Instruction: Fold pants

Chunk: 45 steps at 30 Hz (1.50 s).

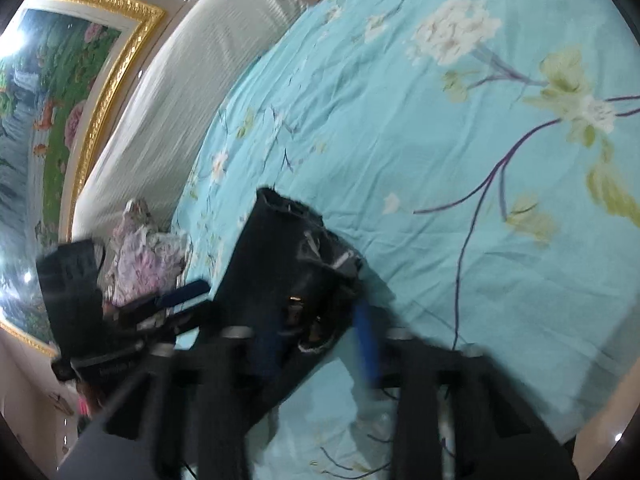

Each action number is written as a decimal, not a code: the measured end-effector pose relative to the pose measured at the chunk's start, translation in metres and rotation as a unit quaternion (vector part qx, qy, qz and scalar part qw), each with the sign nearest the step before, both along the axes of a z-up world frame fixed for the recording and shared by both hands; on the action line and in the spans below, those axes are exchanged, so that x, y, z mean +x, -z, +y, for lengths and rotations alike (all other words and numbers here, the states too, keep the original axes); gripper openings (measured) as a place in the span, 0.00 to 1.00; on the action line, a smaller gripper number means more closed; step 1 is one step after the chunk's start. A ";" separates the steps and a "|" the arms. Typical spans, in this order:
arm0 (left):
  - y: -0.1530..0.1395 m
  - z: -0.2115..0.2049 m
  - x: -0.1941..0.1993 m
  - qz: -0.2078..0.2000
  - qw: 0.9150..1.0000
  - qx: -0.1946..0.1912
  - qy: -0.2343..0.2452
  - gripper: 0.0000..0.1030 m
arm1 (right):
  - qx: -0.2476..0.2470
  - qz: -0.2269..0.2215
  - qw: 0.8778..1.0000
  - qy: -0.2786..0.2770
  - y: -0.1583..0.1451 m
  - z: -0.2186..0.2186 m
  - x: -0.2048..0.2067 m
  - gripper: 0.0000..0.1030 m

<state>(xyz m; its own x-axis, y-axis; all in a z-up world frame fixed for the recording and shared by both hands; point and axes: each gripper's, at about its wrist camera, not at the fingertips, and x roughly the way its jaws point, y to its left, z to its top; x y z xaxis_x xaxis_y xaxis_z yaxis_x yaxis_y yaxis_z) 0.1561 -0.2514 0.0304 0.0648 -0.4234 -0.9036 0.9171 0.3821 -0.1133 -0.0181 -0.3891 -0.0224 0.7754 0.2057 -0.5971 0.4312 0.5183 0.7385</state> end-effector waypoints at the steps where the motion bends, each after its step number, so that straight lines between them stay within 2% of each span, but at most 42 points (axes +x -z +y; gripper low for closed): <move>1: 0.004 -0.007 0.000 0.006 1.000 0.003 0.009 0.58 | 0.007 0.002 1.000 -0.007 0.002 -0.001 0.000 0.18; 8: 0.026 -0.043 0.002 0.055 0.997 0.022 0.055 0.53 | -0.029 -0.010 0.999 -0.037 -0.005 0.001 -0.008 0.15; 11: 0.032 -0.048 0.005 0.079 0.995 0.014 0.062 0.45 | -0.027 -0.019 0.999 -0.039 -0.005 -0.001 -0.012 0.15; 13: 0.035 -0.048 0.006 0.091 0.994 0.004 0.061 0.31 | -0.025 -0.022 0.999 -0.040 -0.004 -0.001 -0.014 0.15; 14: 0.035 -0.046 0.006 0.099 0.993 -0.005 0.059 0.28 | -0.023 -0.024 0.999 -0.039 -0.004 -0.002 -0.014 0.15; 19: 0.026 -0.036 0.002 0.089 0.995 -0.024 0.049 0.14 | -0.036 -0.033 0.998 -0.045 -0.012 0.001 -0.013 0.15; 27: -0.020 0.012 -0.006 0.079 0.992 -0.093 0.019 0.11 | -0.067 -0.101 0.988 -0.092 -0.058 0.023 -0.010 0.15; 30: -0.035 0.036 -0.007 0.076 0.990 -0.120 -0.004 0.11 | -0.082 -0.128 0.980 -0.130 -0.081 0.041 -0.004 0.15; 35: -0.057 0.085 -0.008 0.070 0.984 -0.158 -0.041 0.11 | -0.088 -0.158 0.965 -0.189 -0.103 0.069 0.007 0.15; 40: -0.061 0.135 -0.012 0.069 0.977 -0.184 -0.084 0.11 | -0.078 -0.172 0.950 -0.249 -0.112 0.100 0.023 0.15; 45: -0.050 0.182 -0.012 0.076 0.968 -0.199 -0.131 0.11 | -0.050 -0.168 0.938 -0.300 -0.104 0.132 0.043 0.15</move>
<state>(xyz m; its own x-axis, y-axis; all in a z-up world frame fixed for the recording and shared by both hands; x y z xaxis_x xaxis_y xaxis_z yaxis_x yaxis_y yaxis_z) 0.1444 -0.0697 0.0809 0.0965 -0.7272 -0.6796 0.7552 0.4983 -0.4259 0.0247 -0.2576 0.0815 0.6856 0.6210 -0.3800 -0.2083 0.6674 0.7149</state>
